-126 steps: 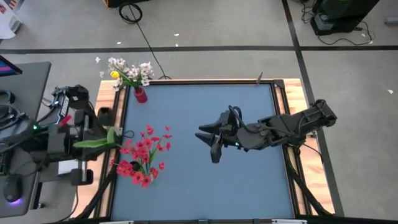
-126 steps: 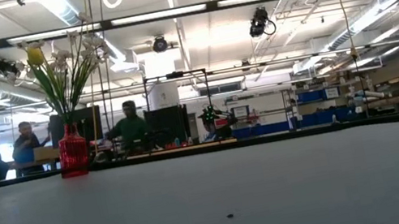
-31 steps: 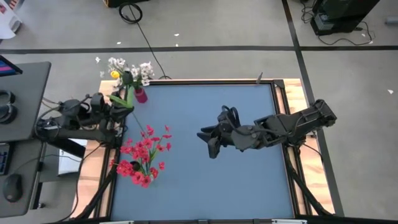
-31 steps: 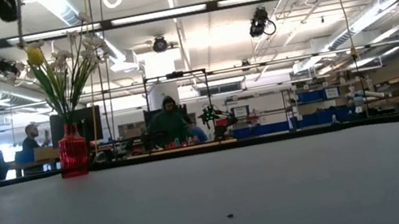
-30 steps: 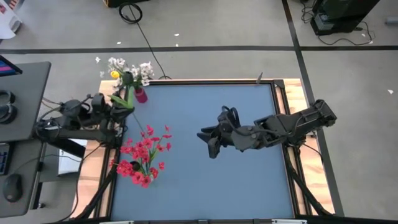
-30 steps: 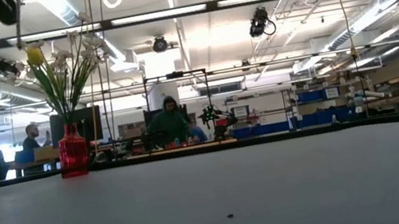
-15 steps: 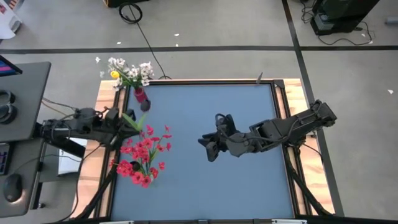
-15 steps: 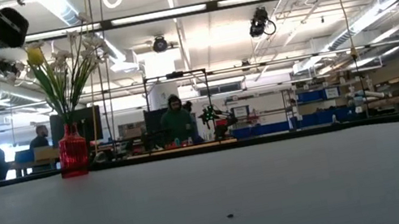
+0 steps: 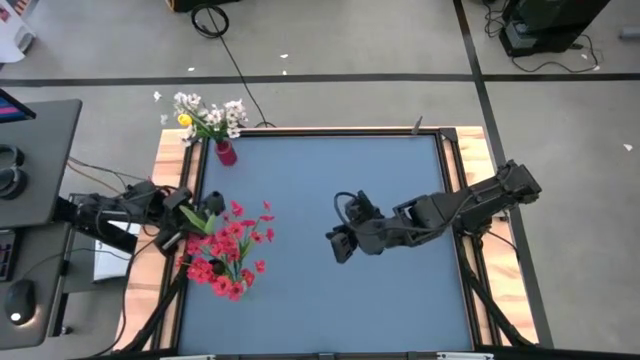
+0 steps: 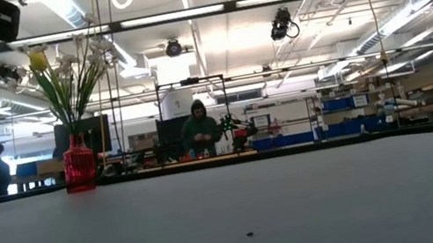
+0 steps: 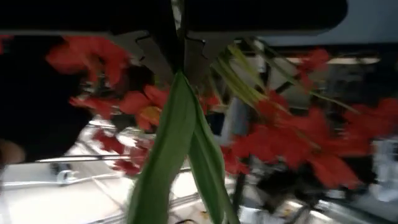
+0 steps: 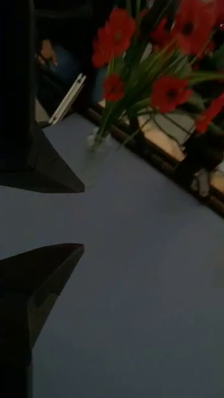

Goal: Sort flowers into vase by color
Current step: Put the black flower into the transparent vase

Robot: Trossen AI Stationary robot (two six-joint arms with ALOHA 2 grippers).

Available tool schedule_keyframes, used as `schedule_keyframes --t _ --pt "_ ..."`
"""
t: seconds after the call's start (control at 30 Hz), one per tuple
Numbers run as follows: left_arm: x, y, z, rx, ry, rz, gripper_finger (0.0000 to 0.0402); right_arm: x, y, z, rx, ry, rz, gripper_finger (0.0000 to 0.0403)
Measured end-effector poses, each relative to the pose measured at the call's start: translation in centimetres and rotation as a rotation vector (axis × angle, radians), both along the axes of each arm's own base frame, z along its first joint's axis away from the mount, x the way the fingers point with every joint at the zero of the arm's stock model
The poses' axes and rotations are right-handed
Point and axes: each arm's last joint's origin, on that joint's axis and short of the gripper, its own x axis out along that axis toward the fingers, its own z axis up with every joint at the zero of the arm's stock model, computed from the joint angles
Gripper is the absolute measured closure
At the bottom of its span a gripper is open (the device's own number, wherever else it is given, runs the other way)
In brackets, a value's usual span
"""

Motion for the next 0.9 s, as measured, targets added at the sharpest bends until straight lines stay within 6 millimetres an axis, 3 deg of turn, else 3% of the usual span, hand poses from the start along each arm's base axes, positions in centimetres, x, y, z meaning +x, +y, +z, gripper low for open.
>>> schedule_keyframes --t 0.17,0.4,0.9 --pt "0.1 -0.1 -0.8 -0.022 -0.069 -0.030 0.0392 0.1 -0.5 -0.7 0.030 0.044 0.011 0.0253" --pt "-0.4 -0.1 0.0 -0.031 -0.180 -0.060 0.0389 0.2 -1.0 -1.2 0.052 0.073 0.025 0.0253" --pt "-0.7 -0.2 0.2 -0.053 -0.180 -0.137 0.0387 0.3 -1.9 -1.3 0.040 0.090 0.019 0.0253"
